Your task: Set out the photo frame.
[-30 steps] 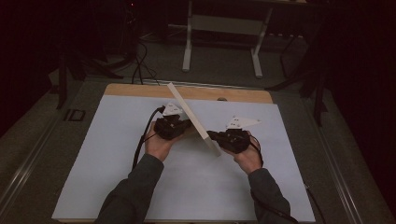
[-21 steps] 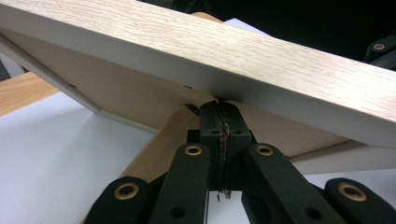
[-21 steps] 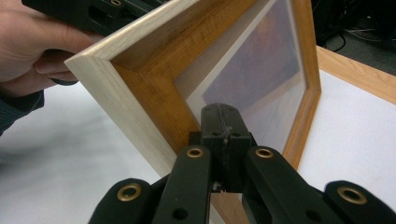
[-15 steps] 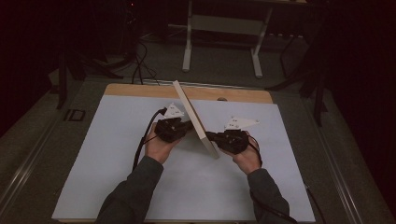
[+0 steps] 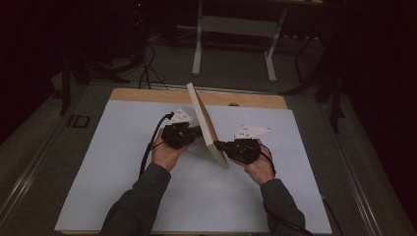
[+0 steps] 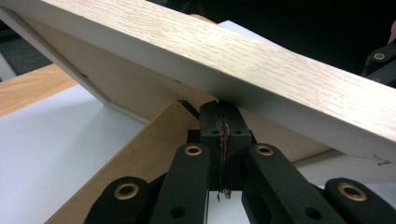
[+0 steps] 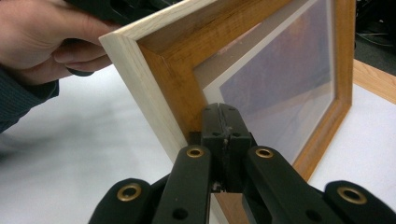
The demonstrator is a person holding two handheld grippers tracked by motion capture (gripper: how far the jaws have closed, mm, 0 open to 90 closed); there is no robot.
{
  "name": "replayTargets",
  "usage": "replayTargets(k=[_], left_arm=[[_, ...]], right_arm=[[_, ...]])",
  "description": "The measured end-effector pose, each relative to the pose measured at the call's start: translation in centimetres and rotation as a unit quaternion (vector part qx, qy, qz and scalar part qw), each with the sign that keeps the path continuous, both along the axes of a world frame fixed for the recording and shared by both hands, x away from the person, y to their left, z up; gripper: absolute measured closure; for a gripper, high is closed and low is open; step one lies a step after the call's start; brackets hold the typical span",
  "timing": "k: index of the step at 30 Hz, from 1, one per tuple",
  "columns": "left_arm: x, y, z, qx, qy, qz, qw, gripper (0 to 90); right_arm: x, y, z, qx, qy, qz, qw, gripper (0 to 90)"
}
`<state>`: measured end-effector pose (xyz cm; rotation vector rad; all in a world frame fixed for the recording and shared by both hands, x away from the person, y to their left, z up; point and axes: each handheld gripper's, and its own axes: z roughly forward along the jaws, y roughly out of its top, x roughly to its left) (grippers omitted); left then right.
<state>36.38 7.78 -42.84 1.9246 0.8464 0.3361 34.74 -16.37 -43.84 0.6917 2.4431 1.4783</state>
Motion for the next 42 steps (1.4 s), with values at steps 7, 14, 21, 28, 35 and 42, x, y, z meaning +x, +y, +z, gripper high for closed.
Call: replayTargets(k=[7,14,21,28,35,42], left_arm=[[0.2,0.2,0.0,-0.001,0.0,-0.001,1.0,90.0],[0.2,0.3,-0.1,-0.007,0.005,0.001,1.0,90.0],[0.1,0.4,0.0,-0.009,0.005,-0.005,0.9999,90.0],[0.1,0.8,-0.2,-0.015,0.008,-0.01,0.9998,90.0],[0.0,1.3,-0.5,-0.025,0.01,-0.013,0.9996,90.0],[0.1,1.8,-0.5,-0.023,0.013,-0.015,0.9995,90.0]], right_arm=[[-0.1,0.3,0.0,-0.002,-0.001,0.008,1.0,89.9],[-0.1,0.6,0.0,0.0,0.0,0.011,0.9999,89.9],[-0.1,1.1,0.0,0.002,0.002,0.013,0.9999,89.9],[0.0,1.8,0.0,-0.001,0.002,0.017,0.9998,89.9],[0.0,2.2,-0.1,0.003,0.004,0.016,0.9999,89.9],[0.0,2.9,0.0,0.002,0.004,0.014,0.9999,89.9]])
